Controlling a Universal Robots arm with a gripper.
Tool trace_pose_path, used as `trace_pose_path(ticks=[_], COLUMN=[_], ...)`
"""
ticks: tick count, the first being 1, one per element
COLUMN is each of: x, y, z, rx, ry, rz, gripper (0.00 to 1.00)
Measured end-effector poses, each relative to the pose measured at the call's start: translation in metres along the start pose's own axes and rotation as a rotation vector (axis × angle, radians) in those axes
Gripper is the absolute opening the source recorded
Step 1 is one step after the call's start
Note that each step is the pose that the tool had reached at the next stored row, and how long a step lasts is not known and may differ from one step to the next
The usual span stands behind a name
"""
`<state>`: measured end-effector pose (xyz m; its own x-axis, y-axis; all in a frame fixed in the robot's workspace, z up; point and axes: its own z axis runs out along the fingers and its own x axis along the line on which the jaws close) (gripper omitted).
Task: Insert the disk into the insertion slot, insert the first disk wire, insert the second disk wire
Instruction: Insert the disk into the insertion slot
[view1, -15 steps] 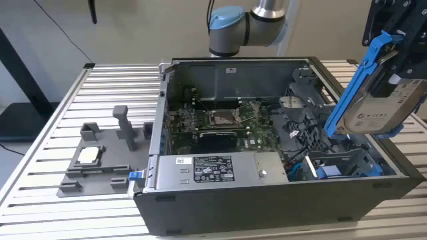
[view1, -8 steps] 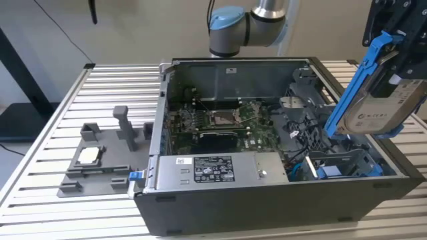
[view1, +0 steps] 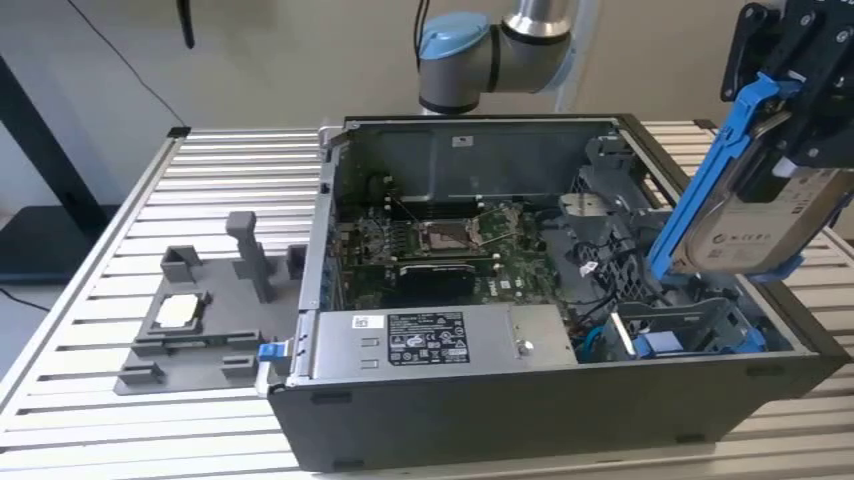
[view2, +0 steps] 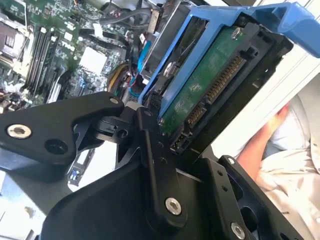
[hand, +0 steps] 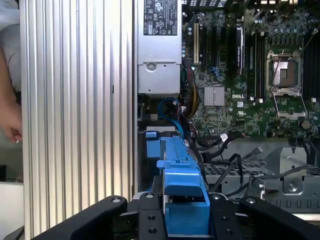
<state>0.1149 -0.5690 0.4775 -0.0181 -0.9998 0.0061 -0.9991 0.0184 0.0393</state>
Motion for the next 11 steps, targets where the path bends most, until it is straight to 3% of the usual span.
trace_pose_path(ticks=[6,11], x=[0.0000,0.0000], y=[-0.0003,-0.0003], z=[0.0062,0.0068], rx=[0.0000,0.0000], ry=[0.0002,0.0003], rz=[0.000,0.000], gripper=[0.33,0.33])
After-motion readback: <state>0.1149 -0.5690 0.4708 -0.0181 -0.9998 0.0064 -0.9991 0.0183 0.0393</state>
